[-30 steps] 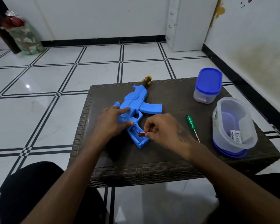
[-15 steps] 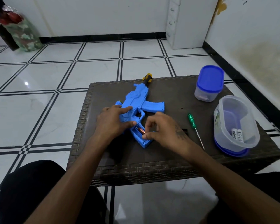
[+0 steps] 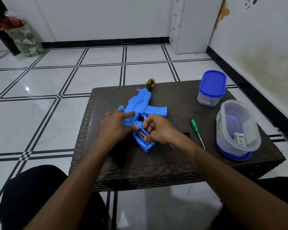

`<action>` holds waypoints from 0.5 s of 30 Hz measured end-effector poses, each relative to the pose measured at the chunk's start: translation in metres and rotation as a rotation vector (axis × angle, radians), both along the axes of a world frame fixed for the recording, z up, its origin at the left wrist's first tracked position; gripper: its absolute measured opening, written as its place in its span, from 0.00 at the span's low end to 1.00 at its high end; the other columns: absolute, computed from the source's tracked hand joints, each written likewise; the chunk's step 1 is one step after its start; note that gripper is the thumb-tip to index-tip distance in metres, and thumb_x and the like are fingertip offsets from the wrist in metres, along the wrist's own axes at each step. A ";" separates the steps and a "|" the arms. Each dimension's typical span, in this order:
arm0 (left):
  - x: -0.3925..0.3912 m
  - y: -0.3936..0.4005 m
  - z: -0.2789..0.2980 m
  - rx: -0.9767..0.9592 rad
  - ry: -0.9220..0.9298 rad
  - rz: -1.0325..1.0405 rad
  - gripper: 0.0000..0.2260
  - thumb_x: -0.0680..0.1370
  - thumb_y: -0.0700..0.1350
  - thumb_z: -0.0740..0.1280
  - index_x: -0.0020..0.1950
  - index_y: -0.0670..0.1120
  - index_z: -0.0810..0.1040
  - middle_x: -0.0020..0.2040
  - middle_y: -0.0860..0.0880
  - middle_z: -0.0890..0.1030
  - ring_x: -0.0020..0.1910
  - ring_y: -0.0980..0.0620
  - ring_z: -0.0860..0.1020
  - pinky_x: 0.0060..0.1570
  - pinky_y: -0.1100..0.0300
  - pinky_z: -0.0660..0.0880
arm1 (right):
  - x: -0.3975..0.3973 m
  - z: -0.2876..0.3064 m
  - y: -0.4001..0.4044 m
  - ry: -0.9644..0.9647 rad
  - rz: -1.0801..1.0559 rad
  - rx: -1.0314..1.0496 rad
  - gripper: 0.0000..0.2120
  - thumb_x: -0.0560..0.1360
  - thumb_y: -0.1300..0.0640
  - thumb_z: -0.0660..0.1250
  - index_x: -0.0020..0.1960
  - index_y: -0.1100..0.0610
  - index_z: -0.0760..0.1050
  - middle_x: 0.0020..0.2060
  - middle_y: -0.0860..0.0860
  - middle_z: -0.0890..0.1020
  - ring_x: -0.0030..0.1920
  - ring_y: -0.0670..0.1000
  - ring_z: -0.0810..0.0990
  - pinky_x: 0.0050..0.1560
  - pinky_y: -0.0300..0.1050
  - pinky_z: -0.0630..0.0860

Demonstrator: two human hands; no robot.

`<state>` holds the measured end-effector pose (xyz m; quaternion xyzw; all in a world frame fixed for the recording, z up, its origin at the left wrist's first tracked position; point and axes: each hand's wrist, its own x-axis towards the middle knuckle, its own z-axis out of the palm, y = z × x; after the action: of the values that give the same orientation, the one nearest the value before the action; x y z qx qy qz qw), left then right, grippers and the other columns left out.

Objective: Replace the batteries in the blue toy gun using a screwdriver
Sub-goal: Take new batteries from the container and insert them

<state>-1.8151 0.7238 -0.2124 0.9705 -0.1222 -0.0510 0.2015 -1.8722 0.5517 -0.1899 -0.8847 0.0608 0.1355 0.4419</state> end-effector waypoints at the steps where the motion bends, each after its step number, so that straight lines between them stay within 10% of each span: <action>1: -0.001 0.000 0.000 -0.011 0.000 0.001 0.32 0.69 0.63 0.71 0.72 0.62 0.68 0.75 0.49 0.66 0.73 0.43 0.64 0.69 0.42 0.65 | -0.002 0.000 -0.003 -0.015 0.014 -0.015 0.17 0.67 0.64 0.78 0.52 0.55 0.76 0.40 0.47 0.76 0.41 0.47 0.76 0.45 0.44 0.79; 15: -0.011 -0.017 0.007 -0.058 0.050 0.043 0.39 0.64 0.70 0.71 0.72 0.58 0.69 0.73 0.44 0.68 0.71 0.42 0.66 0.67 0.43 0.67 | -0.050 0.061 -0.110 -0.220 -0.015 -0.092 0.09 0.72 0.62 0.75 0.50 0.57 0.79 0.39 0.54 0.83 0.33 0.40 0.78 0.33 0.30 0.74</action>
<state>-1.8264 0.7067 -0.2054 0.9650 -0.0978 -0.0674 0.2337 -1.9224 0.4415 -0.1287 -0.9132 0.0245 0.0314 0.4057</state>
